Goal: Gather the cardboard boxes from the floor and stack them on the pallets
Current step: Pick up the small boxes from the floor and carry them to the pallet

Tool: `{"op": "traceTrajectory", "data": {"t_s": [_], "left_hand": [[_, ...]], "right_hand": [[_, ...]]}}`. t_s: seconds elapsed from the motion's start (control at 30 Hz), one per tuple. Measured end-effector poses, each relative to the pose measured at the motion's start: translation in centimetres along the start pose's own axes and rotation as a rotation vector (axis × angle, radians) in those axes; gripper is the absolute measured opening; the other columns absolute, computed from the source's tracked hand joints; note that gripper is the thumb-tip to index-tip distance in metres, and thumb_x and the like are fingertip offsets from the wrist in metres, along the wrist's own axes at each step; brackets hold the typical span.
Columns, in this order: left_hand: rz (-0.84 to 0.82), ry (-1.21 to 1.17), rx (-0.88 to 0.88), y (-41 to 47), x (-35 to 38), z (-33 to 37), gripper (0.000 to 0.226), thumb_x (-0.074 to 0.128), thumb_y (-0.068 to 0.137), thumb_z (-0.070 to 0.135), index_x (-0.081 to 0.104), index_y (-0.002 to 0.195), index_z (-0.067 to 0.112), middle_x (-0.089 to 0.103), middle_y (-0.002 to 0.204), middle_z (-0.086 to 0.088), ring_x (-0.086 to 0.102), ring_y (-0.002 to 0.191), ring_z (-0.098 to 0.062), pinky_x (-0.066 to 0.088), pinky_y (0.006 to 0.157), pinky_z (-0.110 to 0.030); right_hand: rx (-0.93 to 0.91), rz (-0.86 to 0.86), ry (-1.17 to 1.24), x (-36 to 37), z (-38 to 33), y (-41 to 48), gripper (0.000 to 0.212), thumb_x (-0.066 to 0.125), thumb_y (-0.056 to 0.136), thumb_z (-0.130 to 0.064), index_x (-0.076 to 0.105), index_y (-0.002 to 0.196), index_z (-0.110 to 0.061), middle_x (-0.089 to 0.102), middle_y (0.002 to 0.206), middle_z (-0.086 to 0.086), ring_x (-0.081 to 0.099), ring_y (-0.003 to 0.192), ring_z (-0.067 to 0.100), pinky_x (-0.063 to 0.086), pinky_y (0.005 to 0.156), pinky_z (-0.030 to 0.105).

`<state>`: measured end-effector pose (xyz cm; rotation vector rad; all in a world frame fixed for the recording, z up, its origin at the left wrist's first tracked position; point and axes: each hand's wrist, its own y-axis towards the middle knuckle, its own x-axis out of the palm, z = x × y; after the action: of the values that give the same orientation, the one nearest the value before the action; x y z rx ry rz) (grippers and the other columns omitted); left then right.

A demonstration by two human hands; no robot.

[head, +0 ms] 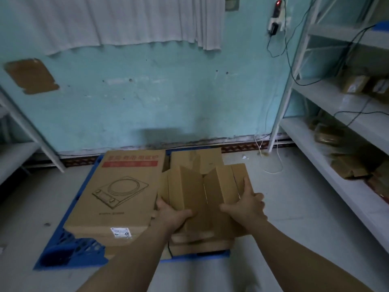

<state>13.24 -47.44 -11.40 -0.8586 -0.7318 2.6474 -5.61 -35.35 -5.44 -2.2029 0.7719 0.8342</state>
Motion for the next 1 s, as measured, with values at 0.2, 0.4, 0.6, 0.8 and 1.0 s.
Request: {"op": "traceTrajectory", "data": {"t_s": [0.2, 0.4, 0.6, 0.8, 1.0], "left_hand": [[0.088, -0.011, -0.134, -0.8, 3.4, 7.6, 0.138, 0.089, 0.039, 0.055, 0.010, 0.147, 0.027, 0.031, 0.144, -0.012, 0.039, 0.126, -0.036, 0.046, 0.099, -0.053], [0.142, -0.019, -0.210, 2.1, 4.5, 10.9, 0.129, 0.088, 0.050, 0.049, 0.005, 0.147, 0.029, 0.023, 0.143, -0.014, 0.034, 0.129, -0.037, 0.047, 0.098, -0.050], [0.119, 0.042, -0.268, 7.0, 4.6, 12.6, 0.125, 0.087, 0.057, 0.044, 0.003, 0.148, 0.027, 0.019, 0.147, -0.016, 0.030, 0.132, -0.039, 0.042, 0.104, -0.053], [0.061, 0.199, -0.301, 12.5, 5.0, 14.0, 0.130, 0.086, 0.053, 0.048, -0.001, 0.149, 0.029, 0.019, 0.147, -0.016, 0.027, 0.135, -0.041, 0.035, 0.107, -0.059], [0.030, 0.278, -0.360, 16.6, 5.6, 15.6, 0.130, 0.084, 0.053, 0.053, 0.000, 0.149, 0.031, 0.019, 0.148, -0.016, 0.026, 0.136, -0.040, 0.036, 0.107, -0.057]], "right_hand": [[-0.042, -0.111, -0.010, -4.9, -0.2, 10.2, 0.129, 0.081, 0.059, -0.055, -0.011, 0.148, -0.042, 0.025, 0.140, 0.016, 0.038, 0.126, 0.038, 0.039, 0.103, 0.054], [-0.039, -0.205, -0.038, -5.5, -1.6, 17.1, 0.130, 0.082, 0.060, -0.054, -0.012, 0.149, -0.042, 0.024, 0.141, 0.016, 0.036, 0.127, 0.040, 0.037, 0.104, 0.057], [-0.010, -0.183, -0.105, -3.7, -3.8, 21.5, 0.131, 0.083, 0.060, -0.054, -0.014, 0.147, -0.042, 0.025, 0.138, 0.016, 0.036, 0.124, 0.039, 0.039, 0.101, 0.058], [0.036, -0.201, -0.188, -2.1, -5.6, 25.5, 0.131, 0.082, 0.061, -0.053, -0.015, 0.149, -0.040, 0.021, 0.144, 0.016, 0.032, 0.131, 0.040, 0.033, 0.105, 0.060], [0.042, -0.270, -0.260, 0.0, -7.8, 30.0, 0.133, 0.082, 0.056, -0.055, -0.015, 0.147, -0.044, 0.023, 0.139, 0.016, 0.033, 0.127, 0.039, 0.036, 0.102, 0.057]]}}
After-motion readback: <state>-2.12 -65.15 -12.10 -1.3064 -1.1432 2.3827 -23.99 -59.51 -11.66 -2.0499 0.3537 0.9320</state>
